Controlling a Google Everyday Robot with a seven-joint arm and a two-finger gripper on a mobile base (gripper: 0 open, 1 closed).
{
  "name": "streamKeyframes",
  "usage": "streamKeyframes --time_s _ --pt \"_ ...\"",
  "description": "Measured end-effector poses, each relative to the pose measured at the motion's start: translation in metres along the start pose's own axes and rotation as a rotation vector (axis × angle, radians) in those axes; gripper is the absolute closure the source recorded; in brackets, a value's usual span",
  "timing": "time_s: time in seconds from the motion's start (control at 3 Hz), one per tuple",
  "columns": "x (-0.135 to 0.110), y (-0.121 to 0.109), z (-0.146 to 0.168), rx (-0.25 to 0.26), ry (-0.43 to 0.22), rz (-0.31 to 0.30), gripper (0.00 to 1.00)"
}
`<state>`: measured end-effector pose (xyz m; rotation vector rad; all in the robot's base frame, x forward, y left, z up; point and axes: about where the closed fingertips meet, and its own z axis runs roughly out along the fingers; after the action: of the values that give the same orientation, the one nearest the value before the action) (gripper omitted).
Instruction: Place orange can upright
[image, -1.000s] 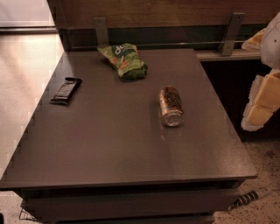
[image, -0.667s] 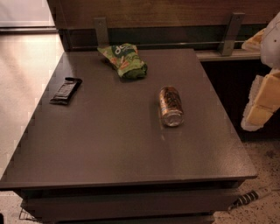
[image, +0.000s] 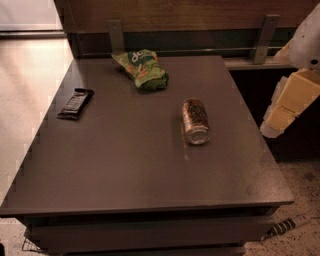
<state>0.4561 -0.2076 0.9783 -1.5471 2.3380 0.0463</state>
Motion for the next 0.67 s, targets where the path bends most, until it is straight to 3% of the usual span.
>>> streamKeyframes --time_s 0.33,0.67 --pt "-0.019 -0.016 0.020 -0.065 -0.016 0.164 0.00" --pt "-0.044 -0.031 0.040 -0.090 -0.007 0.307 0.00"
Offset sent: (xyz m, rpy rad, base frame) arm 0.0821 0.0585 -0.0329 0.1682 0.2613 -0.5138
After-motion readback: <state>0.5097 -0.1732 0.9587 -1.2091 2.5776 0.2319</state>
